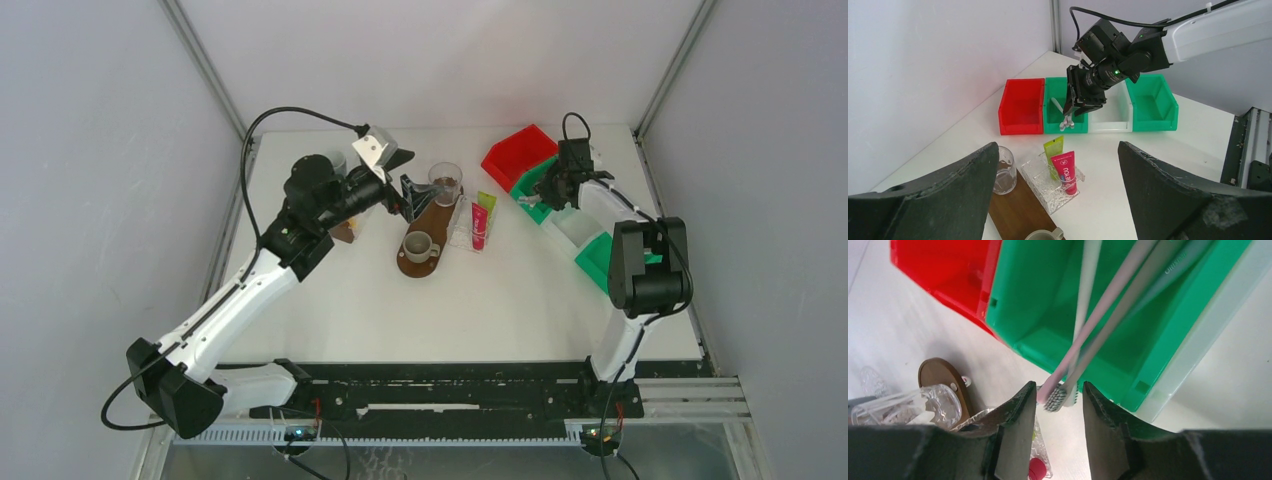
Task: Prepare toiletry sets of a toothbrush and toothpaste on the tray
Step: Move the toothbrush to the storage box, then pick up the toothbrush from the storage box.
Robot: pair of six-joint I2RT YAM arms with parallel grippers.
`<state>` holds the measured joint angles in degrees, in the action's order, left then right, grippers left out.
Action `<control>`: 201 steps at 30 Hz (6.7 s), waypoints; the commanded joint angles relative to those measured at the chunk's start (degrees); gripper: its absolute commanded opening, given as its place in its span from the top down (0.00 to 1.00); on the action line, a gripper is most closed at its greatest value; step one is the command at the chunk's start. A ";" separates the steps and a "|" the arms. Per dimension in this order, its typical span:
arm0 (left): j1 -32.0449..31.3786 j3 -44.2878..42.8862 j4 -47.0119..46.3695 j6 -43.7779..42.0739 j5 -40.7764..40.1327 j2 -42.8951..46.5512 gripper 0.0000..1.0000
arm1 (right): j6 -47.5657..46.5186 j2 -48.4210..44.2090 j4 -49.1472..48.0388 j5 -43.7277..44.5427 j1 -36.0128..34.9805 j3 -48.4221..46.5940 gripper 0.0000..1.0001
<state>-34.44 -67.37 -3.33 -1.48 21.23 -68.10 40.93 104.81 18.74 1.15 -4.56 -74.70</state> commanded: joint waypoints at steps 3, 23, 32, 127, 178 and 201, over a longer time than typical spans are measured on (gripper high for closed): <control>0.38 1.06 -3.07 0.26 0.74 2.13 0.08 | 5.39 2.76 4.10 2.81 -0.43 -5.61 0.58; 0.50 1.41 -3.50 0.31 0.47 2.40 0.08 | 7.24 4.70 5.43 -0.79 0.36 -6.16 0.70; 0.55 1.63 -3.79 0.31 0.39 2.44 0.08 | 7.24 6.56 5.02 -2.50 1.13 -6.60 0.69; 0.63 2.16 -4.56 0.11 0.47 2.79 0.08 | 10.29 -3.18 -1.63 -5.73 4.34 3.58 0.83; -2.25 21.54 -26.37 26.01 6.62 10.00 0.09 | -6.49 -53.81 -31.23 -33.10 1.72 45.13 1.00; -19.29 40.18 -34.14 46.46 -17.59 15.37 0.13 | -26.69 -76.35 -25.80 -33.07 -24.23 56.50 1.00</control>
<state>-51.48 -24.82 -39.53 44.51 12.51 -52.36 20.25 28.05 -7.07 -35.31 -24.60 -17.54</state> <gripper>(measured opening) 0.888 0.149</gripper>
